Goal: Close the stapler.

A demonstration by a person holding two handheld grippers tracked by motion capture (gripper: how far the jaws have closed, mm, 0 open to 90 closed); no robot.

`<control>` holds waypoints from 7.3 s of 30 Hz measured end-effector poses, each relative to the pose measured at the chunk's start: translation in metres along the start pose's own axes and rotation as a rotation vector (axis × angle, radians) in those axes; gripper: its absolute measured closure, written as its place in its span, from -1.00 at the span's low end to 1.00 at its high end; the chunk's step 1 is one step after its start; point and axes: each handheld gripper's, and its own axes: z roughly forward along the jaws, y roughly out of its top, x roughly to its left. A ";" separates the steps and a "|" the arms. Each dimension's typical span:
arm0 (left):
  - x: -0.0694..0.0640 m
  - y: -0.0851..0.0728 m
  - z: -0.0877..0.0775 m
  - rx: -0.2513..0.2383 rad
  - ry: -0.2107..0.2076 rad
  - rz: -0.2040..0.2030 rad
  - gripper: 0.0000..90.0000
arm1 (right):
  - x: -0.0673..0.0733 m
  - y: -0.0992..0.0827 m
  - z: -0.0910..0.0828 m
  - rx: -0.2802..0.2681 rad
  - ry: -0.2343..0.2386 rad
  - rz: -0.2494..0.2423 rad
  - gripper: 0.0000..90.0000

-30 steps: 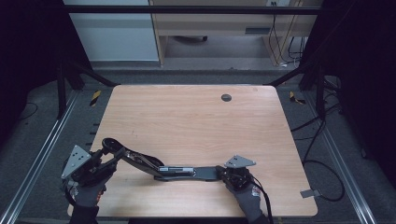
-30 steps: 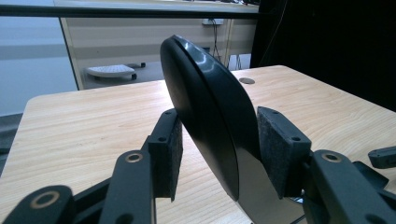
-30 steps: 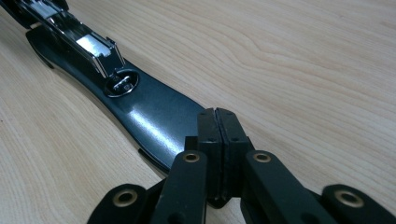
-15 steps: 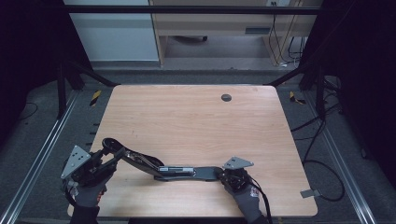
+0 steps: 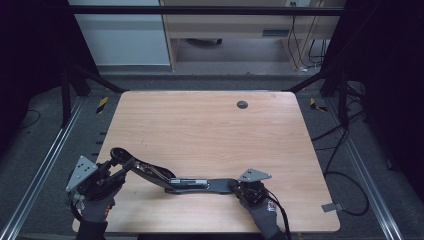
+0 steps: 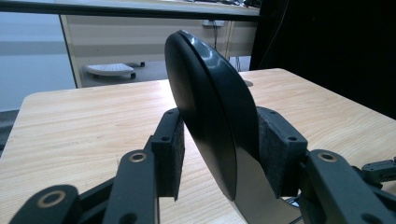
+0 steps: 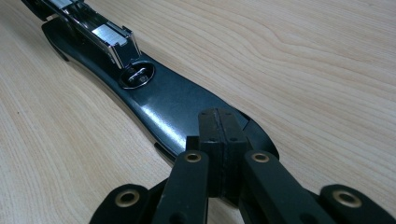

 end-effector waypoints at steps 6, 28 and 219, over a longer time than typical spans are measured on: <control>-0.002 0.001 0.000 -0.007 0.002 -0.003 0.21 | 0.000 -0.001 0.000 -0.006 0.000 0.001 1.00; -0.013 0.004 0.002 -0.022 0.006 0.018 0.23 | -0.001 -0.001 0.001 -0.012 0.002 0.011 1.00; -0.152 0.021 0.073 0.034 0.079 0.529 0.30 | -0.001 -0.004 -0.002 -0.019 -0.002 0.033 1.00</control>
